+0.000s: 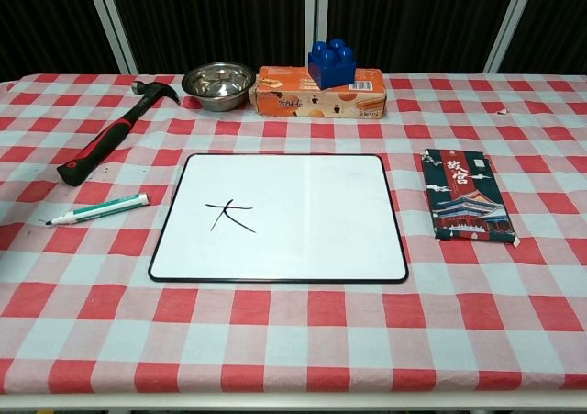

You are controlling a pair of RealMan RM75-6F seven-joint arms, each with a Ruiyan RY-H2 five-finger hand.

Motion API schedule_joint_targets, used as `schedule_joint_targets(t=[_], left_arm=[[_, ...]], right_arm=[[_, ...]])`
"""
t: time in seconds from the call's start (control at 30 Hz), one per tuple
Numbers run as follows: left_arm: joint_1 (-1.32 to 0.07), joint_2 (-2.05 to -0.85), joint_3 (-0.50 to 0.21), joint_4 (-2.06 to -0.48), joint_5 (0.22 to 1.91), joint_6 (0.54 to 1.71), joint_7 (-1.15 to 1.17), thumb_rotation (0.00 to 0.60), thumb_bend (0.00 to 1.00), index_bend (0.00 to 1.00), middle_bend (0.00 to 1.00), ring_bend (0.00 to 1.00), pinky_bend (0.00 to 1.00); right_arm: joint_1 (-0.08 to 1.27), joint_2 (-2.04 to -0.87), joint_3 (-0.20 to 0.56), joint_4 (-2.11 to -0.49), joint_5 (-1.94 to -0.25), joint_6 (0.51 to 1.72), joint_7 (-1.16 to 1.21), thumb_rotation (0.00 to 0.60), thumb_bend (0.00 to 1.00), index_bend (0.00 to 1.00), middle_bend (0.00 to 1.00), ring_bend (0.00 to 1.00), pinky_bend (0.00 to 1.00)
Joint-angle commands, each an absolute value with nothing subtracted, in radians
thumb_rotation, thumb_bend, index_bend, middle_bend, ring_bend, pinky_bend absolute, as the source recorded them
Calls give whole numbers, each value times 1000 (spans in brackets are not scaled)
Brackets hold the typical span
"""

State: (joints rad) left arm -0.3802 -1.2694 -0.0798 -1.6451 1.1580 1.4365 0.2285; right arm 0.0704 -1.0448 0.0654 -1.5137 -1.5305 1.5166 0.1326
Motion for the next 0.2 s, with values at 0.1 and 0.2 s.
schedule_joint_targets(t=[0.1,0.2], left_arm=[[-191,-1183,-26,-1563,1193,1565,117,600,146,128,184,177,236],[-141,-1186,-7,-1575,1223,1619,121,600,146,128,184,177,236]], right_arm=[[68,-1055,51,-1516,-1573,1538,146,600,161,0,16,0,69],[64,-1061,48,-1524,-1591,1556,130,600,161,0,16,0,69]])
